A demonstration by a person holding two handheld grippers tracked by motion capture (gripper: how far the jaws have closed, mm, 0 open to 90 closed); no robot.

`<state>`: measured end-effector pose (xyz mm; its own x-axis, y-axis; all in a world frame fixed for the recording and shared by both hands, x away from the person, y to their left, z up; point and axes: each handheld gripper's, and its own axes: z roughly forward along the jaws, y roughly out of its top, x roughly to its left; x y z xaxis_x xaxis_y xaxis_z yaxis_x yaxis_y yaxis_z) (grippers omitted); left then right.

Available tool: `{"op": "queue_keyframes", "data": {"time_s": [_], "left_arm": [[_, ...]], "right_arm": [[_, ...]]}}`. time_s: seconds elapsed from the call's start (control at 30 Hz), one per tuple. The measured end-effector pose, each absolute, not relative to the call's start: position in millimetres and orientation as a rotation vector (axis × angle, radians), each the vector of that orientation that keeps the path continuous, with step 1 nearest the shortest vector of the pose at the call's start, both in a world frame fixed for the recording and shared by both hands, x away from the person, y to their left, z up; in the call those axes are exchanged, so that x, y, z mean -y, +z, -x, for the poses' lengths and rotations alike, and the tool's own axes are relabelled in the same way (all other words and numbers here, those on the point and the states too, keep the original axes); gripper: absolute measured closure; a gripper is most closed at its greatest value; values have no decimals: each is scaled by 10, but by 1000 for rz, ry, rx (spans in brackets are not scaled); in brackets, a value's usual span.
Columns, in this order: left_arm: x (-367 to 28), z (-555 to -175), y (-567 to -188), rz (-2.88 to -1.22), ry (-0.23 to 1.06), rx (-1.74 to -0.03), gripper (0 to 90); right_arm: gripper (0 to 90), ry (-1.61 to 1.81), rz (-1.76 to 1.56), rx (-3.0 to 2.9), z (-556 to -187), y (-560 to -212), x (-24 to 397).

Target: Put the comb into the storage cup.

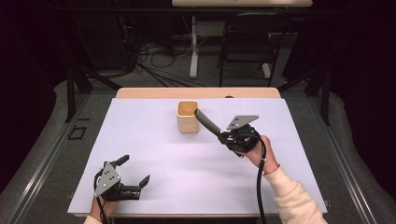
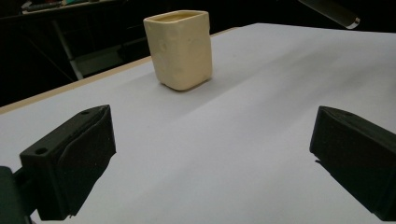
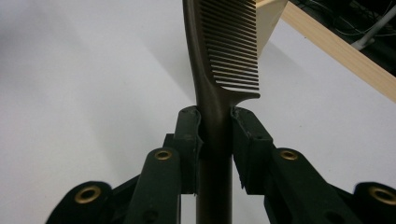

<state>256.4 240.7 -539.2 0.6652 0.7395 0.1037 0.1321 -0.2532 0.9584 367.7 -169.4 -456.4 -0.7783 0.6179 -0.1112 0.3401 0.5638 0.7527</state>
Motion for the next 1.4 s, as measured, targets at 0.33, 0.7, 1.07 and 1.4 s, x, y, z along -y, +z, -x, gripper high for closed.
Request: {"op": "queue_keyframes", "data": {"time_s": [0.33, 0.7, 1.07, 1.4], "left_arm": [[-2408, -2561, -5391, -1754, 673, -703, 2], [-2406, -2560, -5391, -1754, 673, -703, 2], [-2404, -2557, -5389, -1753, 672, -704, 2], [-2409, -2558, -5388, -1753, 674, -702, 2]], "right_arm": [[727, 1076, -794, -2400, -3700, -4536, 1703], [727, 1091, -809, -2370, -3740, -4535, 1707], [727, 1106, -820, -2346, -3783, -4534, 1688], [727, 1115, -818, -2337, -3839, -4529, 1637]]}}
